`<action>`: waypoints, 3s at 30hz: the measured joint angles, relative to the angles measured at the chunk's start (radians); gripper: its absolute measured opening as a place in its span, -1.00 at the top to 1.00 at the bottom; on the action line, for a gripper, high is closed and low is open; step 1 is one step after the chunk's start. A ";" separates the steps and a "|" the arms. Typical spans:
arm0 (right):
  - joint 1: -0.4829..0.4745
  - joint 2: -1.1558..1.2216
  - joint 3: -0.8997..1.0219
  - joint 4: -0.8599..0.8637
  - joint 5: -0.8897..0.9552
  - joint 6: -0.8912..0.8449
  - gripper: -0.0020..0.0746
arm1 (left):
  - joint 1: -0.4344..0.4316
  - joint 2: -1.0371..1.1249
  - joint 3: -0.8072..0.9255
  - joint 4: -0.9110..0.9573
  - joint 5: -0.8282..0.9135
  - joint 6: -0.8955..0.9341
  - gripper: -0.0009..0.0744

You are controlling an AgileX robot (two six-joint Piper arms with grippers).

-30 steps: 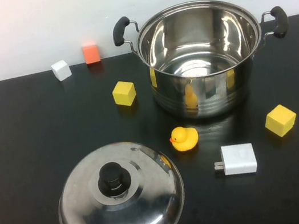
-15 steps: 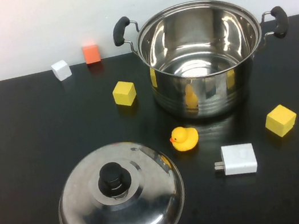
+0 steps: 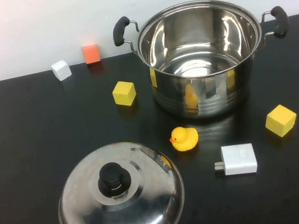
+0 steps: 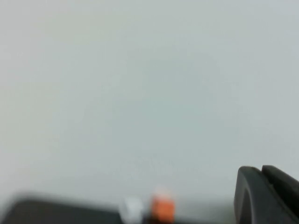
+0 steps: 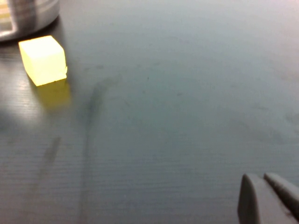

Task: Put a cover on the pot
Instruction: Pick up the pot lid, then place the pot lid on the pot

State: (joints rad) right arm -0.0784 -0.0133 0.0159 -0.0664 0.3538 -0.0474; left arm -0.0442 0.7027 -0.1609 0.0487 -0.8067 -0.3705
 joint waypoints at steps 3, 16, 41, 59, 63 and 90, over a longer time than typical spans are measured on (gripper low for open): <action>0.000 0.000 0.000 0.000 0.000 0.000 0.95 | 0.000 0.153 -0.010 0.071 -0.052 -0.097 0.98; 0.000 0.000 0.000 0.000 0.000 0.000 0.95 | -0.103 0.637 -0.230 0.531 -0.026 -0.156 0.46; 0.000 0.000 0.000 0.000 0.000 0.000 0.95 | -0.219 0.755 -0.273 0.552 0.140 -0.126 0.09; 0.000 0.000 0.000 -0.002 0.000 0.000 0.95 | -0.219 0.678 -0.817 1.158 0.446 -0.880 0.09; 0.000 0.000 0.000 -0.002 0.000 0.000 0.95 | -0.219 0.725 -0.984 1.274 0.407 -1.090 0.09; 0.000 0.000 0.000 -0.002 0.000 0.000 0.95 | -0.430 1.325 -1.636 1.718 0.468 -1.416 0.09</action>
State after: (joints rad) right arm -0.0784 -0.0133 0.0159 -0.0682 0.3538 -0.0474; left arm -0.4745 2.0273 -1.7968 1.7664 -0.3391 -1.7865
